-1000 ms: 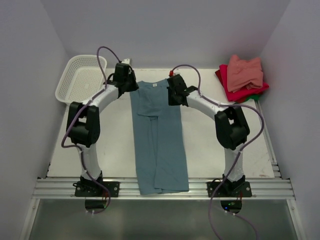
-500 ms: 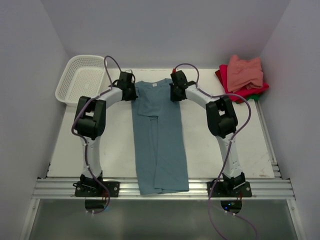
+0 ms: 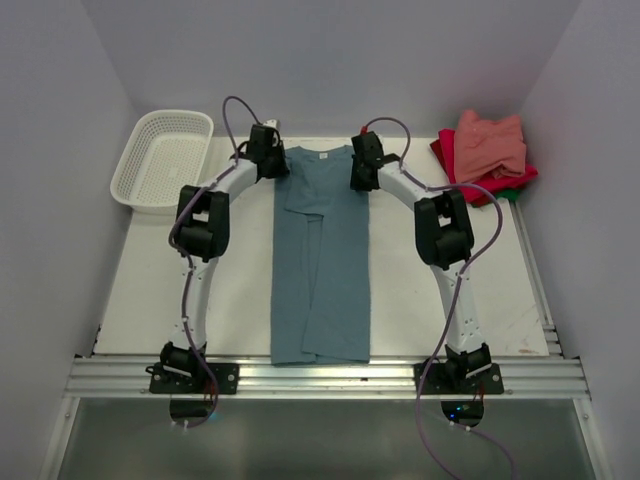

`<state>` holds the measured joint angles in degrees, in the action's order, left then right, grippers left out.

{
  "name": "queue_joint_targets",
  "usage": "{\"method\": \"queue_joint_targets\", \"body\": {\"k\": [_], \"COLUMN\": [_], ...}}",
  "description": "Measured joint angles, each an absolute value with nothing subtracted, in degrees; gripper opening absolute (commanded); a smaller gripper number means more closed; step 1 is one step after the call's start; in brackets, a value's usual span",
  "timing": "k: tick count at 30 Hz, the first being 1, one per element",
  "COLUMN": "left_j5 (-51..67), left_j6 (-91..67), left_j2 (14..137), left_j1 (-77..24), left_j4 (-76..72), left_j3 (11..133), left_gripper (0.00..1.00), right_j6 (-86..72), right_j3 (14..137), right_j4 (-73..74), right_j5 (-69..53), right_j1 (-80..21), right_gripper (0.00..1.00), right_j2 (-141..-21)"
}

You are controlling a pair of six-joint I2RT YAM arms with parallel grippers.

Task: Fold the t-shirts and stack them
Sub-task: Fold the tshirt

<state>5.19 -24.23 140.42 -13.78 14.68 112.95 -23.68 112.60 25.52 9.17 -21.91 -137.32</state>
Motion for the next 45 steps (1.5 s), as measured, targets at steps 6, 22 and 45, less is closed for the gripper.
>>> {"method": "queue_joint_targets", "body": {"k": [6,22,45], "left_j5": [6.94,21.56,28.95], "left_j6": [-23.33,-32.62,-48.95], "left_j2": [141.29,111.37,119.44], "left_j1": [-13.78,-12.05,-12.08], "left_j4": [14.66,-2.28,-18.94], "left_j3": [114.78,76.34,65.76], "left_gripper": [0.09,0.50,0.48], "right_j6": [-24.84,-24.80,-23.94], "right_j3": [110.06,105.36,105.34], "right_j4": [24.99,23.97,23.70], "right_j5": [15.14,18.06,16.64], "right_j1": [-21.67,-21.15,-20.86], "right_gripper": [0.00,0.00,0.00], "right_j2": [-135.87,-133.12,-133.14]}}
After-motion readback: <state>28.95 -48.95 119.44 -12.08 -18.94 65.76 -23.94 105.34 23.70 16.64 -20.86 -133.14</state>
